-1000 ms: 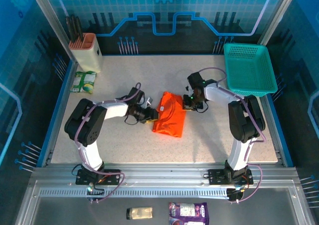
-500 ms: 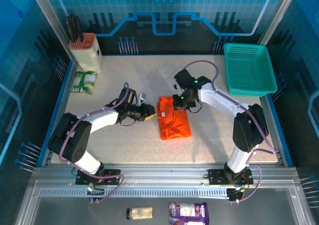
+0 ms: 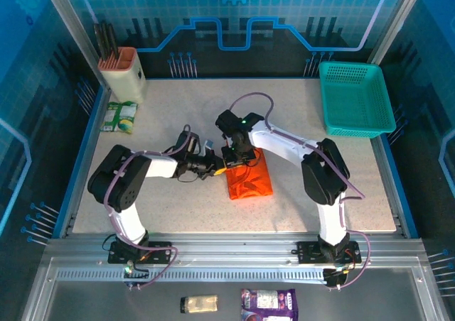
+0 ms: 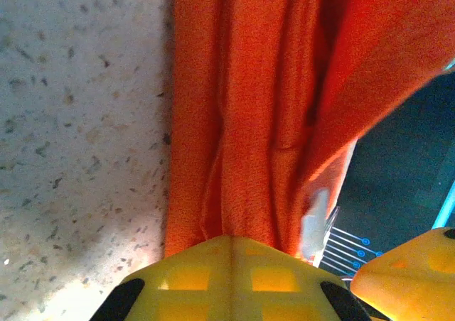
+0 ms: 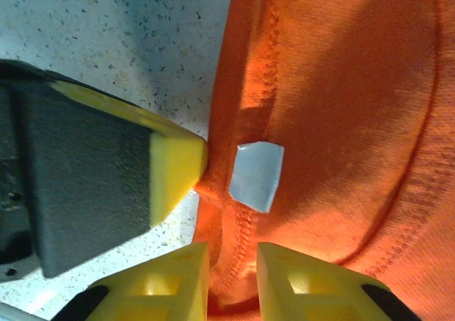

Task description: Fold the inside-out t-shirt

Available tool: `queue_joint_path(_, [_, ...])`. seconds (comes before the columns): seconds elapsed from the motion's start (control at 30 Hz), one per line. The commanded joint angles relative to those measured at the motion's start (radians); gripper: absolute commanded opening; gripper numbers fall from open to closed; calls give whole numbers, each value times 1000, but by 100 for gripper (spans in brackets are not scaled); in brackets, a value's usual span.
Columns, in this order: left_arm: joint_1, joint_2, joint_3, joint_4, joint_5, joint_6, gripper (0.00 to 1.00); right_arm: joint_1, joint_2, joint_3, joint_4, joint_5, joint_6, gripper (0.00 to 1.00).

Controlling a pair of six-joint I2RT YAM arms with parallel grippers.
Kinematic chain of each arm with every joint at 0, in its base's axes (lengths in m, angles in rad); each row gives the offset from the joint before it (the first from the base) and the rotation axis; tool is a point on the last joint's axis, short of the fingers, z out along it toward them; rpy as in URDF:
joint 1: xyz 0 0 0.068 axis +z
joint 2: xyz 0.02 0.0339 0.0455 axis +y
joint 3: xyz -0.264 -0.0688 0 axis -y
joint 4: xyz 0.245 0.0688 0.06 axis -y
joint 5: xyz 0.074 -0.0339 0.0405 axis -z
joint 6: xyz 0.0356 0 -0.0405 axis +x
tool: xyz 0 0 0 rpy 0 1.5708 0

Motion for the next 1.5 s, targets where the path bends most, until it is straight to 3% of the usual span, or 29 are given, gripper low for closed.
queue_joint_path(0.0, [-6, 38, -27, 107, 41, -52, 5, 18, 36, 51, -54, 29, 18, 26])
queue_joint_path(0.4, [-6, 67, -40, 134, 63, -55, 3, 23, 120, 99, -75, 65, 25, 25])
queue_joint_path(0.7, [-7, 74, -53, 142, 58, -53, 2, 33, 94, 109, -87, 95, 26, 0])
queue_joint_path(1.03, [-7, 110, -50, 165, 65, -58, 1, 67, 10, 148, -94, 11, 35, 0])
queue_joint_path(1.47, [-6, 101, -56, 156, 58, -59, 1, 70, 109, 113, -48, 9, 25, 0])
